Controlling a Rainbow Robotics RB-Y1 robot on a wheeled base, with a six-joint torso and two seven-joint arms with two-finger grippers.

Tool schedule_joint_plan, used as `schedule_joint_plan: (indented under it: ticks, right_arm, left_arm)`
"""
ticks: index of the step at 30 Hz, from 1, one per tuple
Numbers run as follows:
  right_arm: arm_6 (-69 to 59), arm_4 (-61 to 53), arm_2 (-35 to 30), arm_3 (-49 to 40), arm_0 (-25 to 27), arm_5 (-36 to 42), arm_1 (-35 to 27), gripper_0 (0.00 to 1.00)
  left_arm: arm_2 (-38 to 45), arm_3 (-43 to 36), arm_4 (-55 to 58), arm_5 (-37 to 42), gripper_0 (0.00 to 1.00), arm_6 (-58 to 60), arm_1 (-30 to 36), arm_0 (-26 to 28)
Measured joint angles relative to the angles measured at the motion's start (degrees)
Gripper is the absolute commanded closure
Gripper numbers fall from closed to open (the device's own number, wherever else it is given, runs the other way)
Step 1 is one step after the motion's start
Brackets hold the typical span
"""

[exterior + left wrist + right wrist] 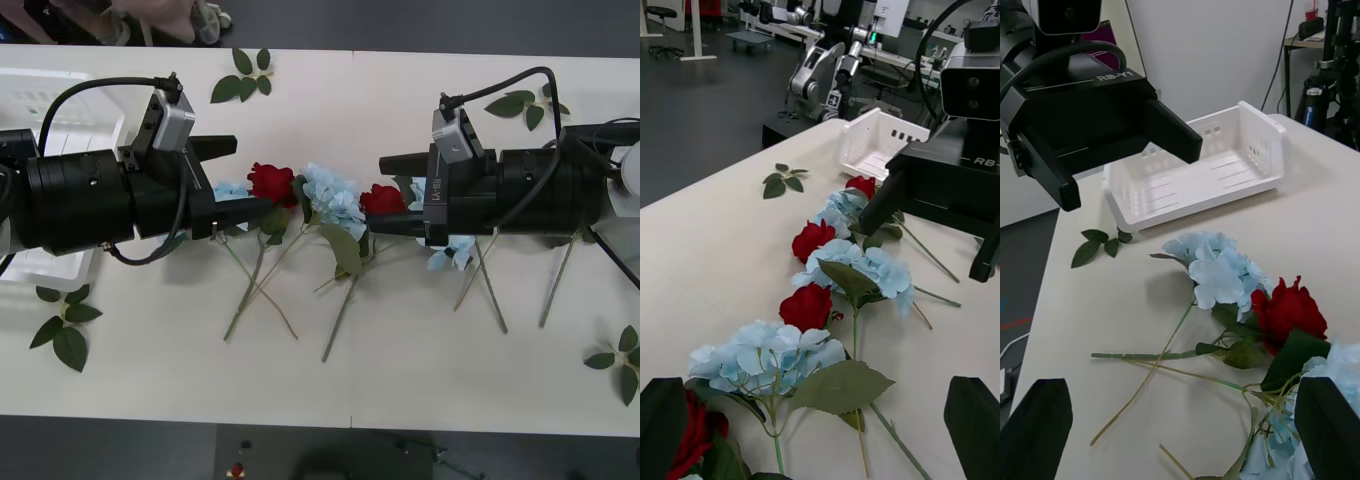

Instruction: Put the red flowers into the right box and the blue flowers into the left box

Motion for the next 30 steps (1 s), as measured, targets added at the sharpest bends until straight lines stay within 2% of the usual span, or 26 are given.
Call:
schedule_joint_plan:
  ticks: [30]
  right_arm:
    - [0.0,0.0,0.0,0.0,0.0,0.0,0.0,0.0]
  left_arm:
    - [0.0,0.0,0.0,0.0,0.0,0.0,0.0,0.0]
